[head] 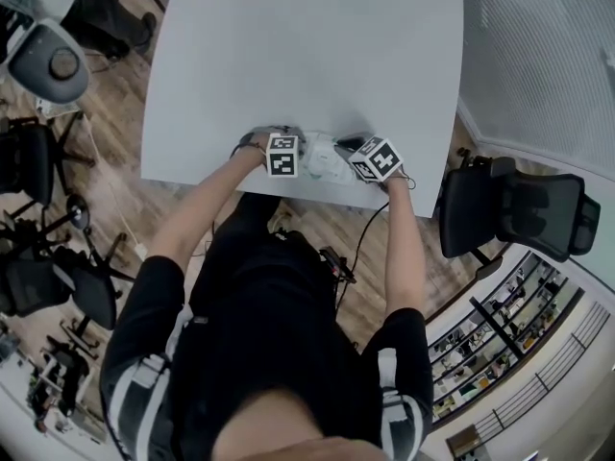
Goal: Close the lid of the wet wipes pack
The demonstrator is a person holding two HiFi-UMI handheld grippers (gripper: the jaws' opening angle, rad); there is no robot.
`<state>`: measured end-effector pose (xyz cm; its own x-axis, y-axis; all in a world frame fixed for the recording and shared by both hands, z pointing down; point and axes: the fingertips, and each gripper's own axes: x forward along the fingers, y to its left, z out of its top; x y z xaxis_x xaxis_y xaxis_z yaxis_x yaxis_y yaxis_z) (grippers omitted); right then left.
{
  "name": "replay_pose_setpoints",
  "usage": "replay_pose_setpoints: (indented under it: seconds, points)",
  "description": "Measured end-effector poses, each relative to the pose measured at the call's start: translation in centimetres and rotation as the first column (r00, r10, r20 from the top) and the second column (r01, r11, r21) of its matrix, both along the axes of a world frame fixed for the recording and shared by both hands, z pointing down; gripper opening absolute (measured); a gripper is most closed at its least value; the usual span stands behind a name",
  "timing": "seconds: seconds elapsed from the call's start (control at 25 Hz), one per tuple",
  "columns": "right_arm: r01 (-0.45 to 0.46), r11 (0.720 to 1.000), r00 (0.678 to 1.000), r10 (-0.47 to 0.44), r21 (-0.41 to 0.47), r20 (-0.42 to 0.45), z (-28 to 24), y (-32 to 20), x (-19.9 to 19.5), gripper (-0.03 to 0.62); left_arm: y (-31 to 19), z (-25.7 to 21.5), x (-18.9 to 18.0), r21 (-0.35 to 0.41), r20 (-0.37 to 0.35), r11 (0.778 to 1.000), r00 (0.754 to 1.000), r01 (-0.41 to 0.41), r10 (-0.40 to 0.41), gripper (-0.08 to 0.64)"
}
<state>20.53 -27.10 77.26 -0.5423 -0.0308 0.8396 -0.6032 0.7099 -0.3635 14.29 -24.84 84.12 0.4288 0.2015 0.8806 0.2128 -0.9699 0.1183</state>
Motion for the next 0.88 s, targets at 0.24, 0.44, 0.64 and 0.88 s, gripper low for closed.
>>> replay_pose_setpoints:
  seconds: [0.24,0.44,0.64,0.88]
  points:
    - [0.041,0.999,0.999,-0.041,-0.023,0.012,0.9,4.2,-1.5,0.087,-0.1,0.0,0.2,0.009,0.007,1.000,1.000,0.016,-0.016,0.132]
    - [0.038,0.998,0.999,-0.038,-0.057,0.016,2.6,5.7,-1.9,0.092,-0.3,0.1,0.4,0.012,0.011,1.000,1.000,0.029,-0.029,0.132]
    - [0.053,0.998,0.994,-0.055,-0.023,-0.090,4.1,6.2,-2.0,0.064,-0.2,0.1,0.3,0.010,0.006,0.999,0.999,0.040,-0.040,0.132]
    - [0.082,0.997,0.977,-0.078,0.013,-0.197,5.0,6.7,-2.5,0.078,-0.3,0.2,0.4,0.012,0.007,0.999,0.999,0.042,-0.042,0.132]
